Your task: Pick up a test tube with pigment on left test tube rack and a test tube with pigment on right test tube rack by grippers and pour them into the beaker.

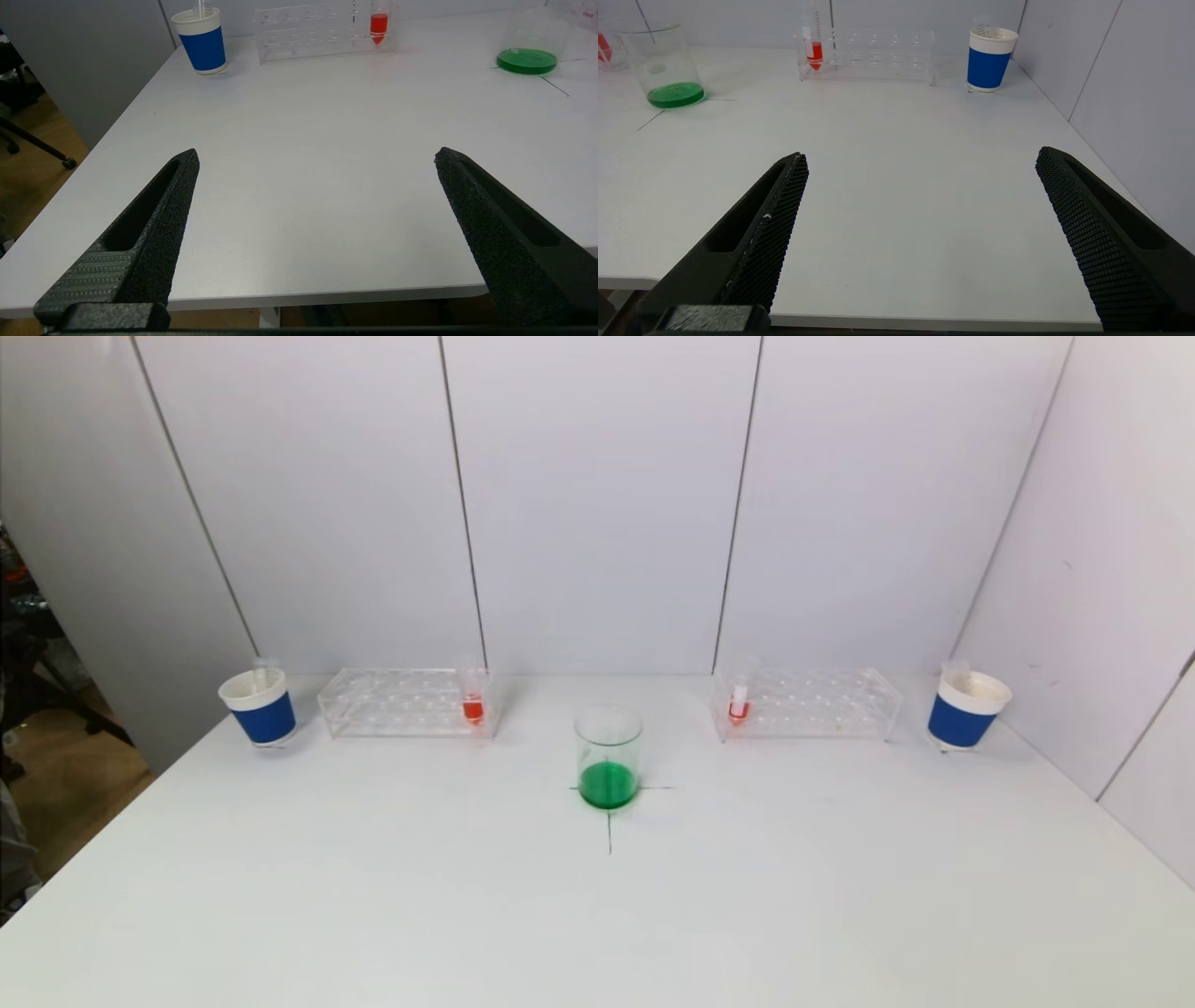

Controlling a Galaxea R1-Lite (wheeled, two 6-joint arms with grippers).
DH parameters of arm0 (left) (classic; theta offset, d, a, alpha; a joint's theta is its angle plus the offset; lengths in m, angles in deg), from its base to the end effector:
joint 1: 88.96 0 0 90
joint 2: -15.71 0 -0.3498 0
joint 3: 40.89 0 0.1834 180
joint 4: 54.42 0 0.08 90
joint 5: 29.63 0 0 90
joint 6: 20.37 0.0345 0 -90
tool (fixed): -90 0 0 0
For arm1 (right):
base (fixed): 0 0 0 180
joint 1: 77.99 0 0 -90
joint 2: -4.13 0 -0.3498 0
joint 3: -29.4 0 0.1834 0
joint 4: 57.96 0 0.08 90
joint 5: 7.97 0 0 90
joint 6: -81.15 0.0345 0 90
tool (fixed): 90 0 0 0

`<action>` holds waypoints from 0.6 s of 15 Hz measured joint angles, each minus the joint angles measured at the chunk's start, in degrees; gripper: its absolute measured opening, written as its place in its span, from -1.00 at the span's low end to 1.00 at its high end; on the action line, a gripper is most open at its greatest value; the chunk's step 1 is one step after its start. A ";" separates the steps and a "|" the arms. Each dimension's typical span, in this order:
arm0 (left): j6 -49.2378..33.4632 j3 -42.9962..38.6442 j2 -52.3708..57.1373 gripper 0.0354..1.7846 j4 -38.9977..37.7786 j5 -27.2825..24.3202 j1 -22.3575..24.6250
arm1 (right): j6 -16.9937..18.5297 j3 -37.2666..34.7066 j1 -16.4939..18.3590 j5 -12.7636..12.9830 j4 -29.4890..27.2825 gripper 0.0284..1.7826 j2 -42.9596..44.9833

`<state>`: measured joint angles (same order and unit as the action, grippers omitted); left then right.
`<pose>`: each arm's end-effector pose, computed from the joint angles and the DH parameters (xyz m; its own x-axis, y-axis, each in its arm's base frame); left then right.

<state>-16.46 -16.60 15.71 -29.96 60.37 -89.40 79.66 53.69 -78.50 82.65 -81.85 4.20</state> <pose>-0.0681 0.0005 0.0751 1.0000 -0.0077 -0.0030 0.0079 0.9976 0.0682 -0.0682 -0.0010 0.0762 1.0000 -0.0019 0.0082 0.0021 0.9997 -0.0259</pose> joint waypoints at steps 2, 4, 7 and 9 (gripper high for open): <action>0.00 0.00 0.00 0.98 0.02 0.00 0.00 | 0.00 0.00 0.00 -0.02 0.00 0.99 0.00; 0.00 0.00 0.00 0.98 0.02 0.00 0.00 | 0.01 0.00 0.00 0.04 0.00 0.99 0.00; 0.00 0.00 0.00 0.98 0.02 0.00 0.00 | 0.26 0.00 0.00 0.04 0.07 0.99 0.00; 0.02 0.00 0.00 0.98 0.02 0.00 0.00 | 0.28 0.00 0.00 0.04 0.07 0.99 0.00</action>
<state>-16.43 -16.60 15.71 -29.94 60.37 -89.40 79.94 53.69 -78.50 82.68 -81.77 4.20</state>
